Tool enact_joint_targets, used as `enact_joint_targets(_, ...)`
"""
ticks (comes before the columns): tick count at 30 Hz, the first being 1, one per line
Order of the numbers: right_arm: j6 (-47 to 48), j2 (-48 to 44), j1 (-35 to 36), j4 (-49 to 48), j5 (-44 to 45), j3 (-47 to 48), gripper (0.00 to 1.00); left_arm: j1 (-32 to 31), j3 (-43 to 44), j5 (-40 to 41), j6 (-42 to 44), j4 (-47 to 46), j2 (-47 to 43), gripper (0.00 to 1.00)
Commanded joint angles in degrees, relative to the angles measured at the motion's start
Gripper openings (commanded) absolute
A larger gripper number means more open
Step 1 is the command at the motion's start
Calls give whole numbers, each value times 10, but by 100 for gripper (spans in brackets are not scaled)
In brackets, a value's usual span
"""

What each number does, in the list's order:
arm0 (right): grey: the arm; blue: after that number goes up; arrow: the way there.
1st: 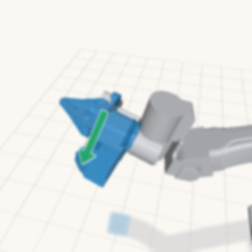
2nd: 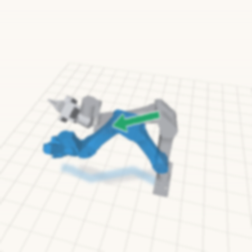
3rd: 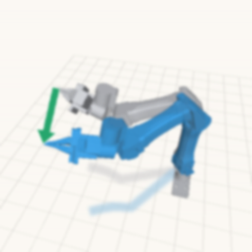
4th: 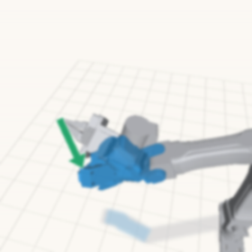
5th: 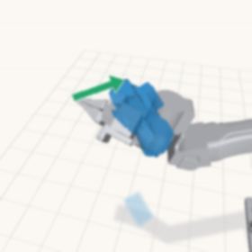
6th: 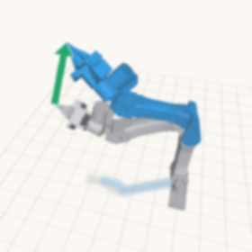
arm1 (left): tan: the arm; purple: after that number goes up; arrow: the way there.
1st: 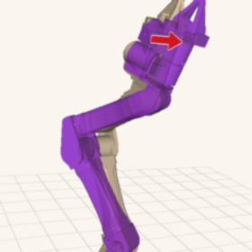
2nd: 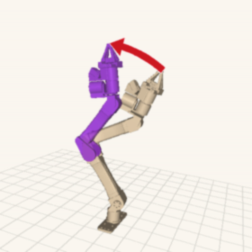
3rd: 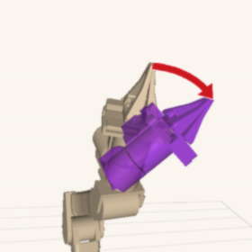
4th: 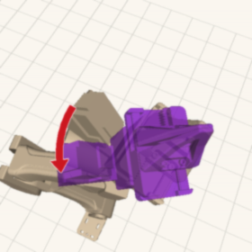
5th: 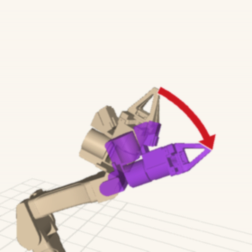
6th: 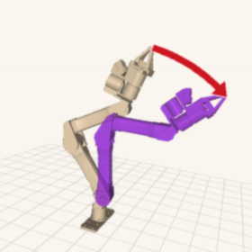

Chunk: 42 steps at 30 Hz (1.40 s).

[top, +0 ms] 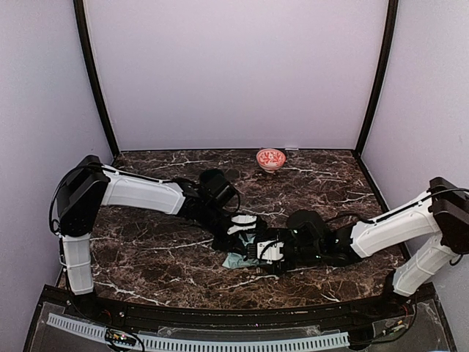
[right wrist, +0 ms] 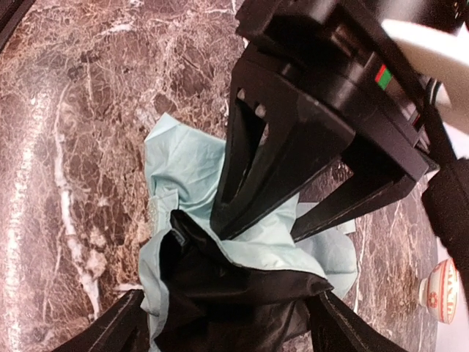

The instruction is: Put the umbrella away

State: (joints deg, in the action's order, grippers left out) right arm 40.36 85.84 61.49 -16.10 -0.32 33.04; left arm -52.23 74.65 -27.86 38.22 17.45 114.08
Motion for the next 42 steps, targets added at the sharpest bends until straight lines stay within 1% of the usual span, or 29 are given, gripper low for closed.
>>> enact_joint_targets(1, -42, -6, 6, -44, -31, 13, 76, 1, -34, 56, 6, 137, 64, 31)
enact_joint_targets(3, -68, -25, 15, -73, -34, -5, 72, 3, -34, 57, 6, 134, 64, 31)
enact_joint_targets(4, -79, -32, 21, -86, -31, -14, 67, 4, -34, 58, 6, 132, 64, 31)
enact_joint_targets(5, -91, -37, 27, -96, -28, -21, 59, 5, -33, 58, 4, 131, 64, 31)
enact_joint_targets(7, -114, -33, 36, -104, -27, -28, 36, 7, -33, 59, 3, 128, 64, 32)
enact_joint_targets(9, -136, -25, 37, -89, -14, -23, 16, 8, -32, 61, 4, 129, 64, 32)
enact_joint_targets(11, -145, -27, 36, -55, 7, -14, 3, 8, -33, 65, 4, 129, 64, 33)
enact_joint_targets(12, -151, -33, 34, -43, 11, -13, 0, 8, -34, 68, 5, 128, 64, 33)
enact_joint_targets(14, -176, -52, 17, -31, -6, -17, 0, 9, -37, 73, 9, 129, 64, 33)
enact_joint_targets(15, -203, -63, 0, -24, -25, -21, 0, 9, -39, 77, 11, 128, 64, 33)
enact_joint_targets(18, -322, -77, -66, 0, -67, -30, 0, 9, -42, 93, 17, 128, 64, 33)
enact_joint_targets(20, -378, -80, -100, 10, -79, -38, 0, 9, -44, 100, 20, 129, 63, 32)
enact_joint_targets(23, -448, -61, -133, 12, -110, -43, 0, 9, -46, 107, 24, 126, 63, 32)
enact_joint_targets(28, -534, -42, -174, 15, -154, -48, 0, 9, -48, 109, 26, 125, 61, 32)
enact_joint_targets(32, -577, -69, -223, 25, -168, -76, 0, 9, -55, 113, 27, 119, 60, 32)
enact_joint_targets(35, -566, -74, -225, 33, -166, -83, 0, 9, -57, 111, 25, 114, 58, 32)
enact_joint_targets(37, -557, -69, -223, 34, -183, -66, 0, 9, -56, 108, 23, 111, 59, 32)
enact_joint_targets(40, -487, -83, -208, 93, -169, -18, 25, 9, -54, 106, 23, 112, 58, 32)
enact_joint_targets(42, -420, -114, -195, 127, -160, -2, 39, 9, -53, 104, 24, 113, 57, 32)
